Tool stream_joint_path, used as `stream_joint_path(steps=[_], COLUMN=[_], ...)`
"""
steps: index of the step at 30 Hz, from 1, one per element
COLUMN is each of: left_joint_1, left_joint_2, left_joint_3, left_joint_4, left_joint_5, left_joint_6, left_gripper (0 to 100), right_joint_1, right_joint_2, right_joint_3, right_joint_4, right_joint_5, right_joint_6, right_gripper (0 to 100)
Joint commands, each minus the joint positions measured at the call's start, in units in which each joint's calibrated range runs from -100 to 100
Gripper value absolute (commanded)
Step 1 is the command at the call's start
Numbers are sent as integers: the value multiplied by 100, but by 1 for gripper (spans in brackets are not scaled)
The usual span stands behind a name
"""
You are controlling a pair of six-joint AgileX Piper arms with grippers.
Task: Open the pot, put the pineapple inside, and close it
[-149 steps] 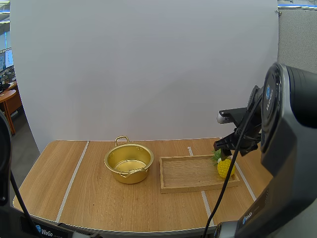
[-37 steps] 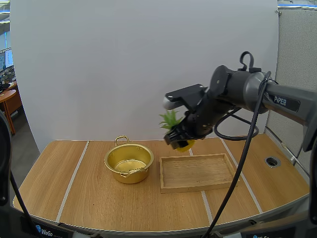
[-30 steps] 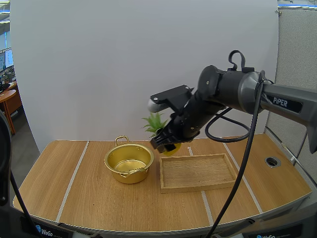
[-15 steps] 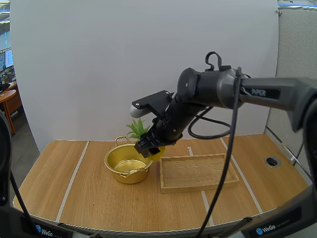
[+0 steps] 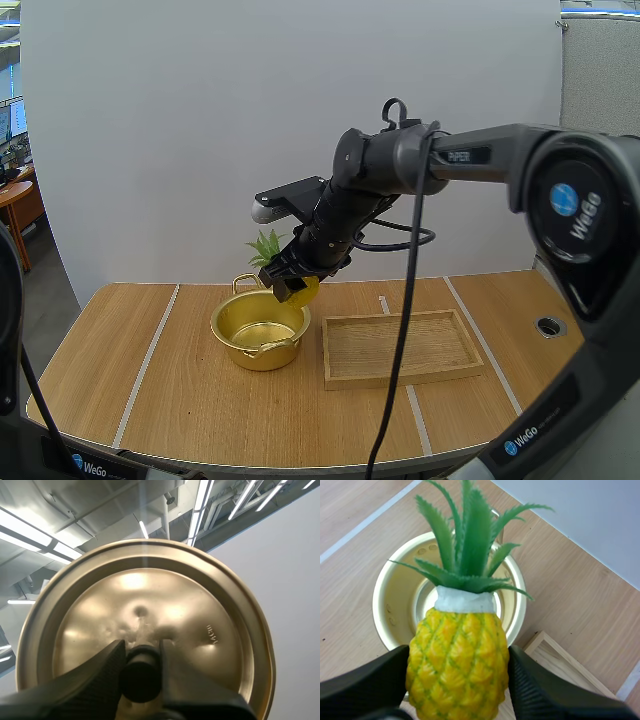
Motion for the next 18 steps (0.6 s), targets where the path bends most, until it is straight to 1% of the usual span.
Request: stream_joint_path(steps=[1, 4, 5, 9, 18], left_joint_1=[-11, -11, -11, -11, -11], left_joint_2=[-18, -18, -18, -18, -18], left_joint_3=[-47, -47, -47, -47, -47], left_joint_4=[62, 62, 62, 62, 62], left_joint_5=[-213, -213, -213, -213, -213], left_joint_6=[-55, -55, -55, -55, -55], left_gripper=[0, 0, 0, 0, 0], right_joint_1=[83, 180, 262, 398, 412], right_joint_2=[512, 692, 816, 1069, 1517], right_joint_3=[-384, -429, -429, -429, -429], right_joint_4=[20, -24, -68, -418, -531], right_joint_5=[-75, -153, -268, -555, -1014], right_joint_6=[-66, -66, -66, 172, 172], right_gripper=[0, 0, 0, 0, 0])
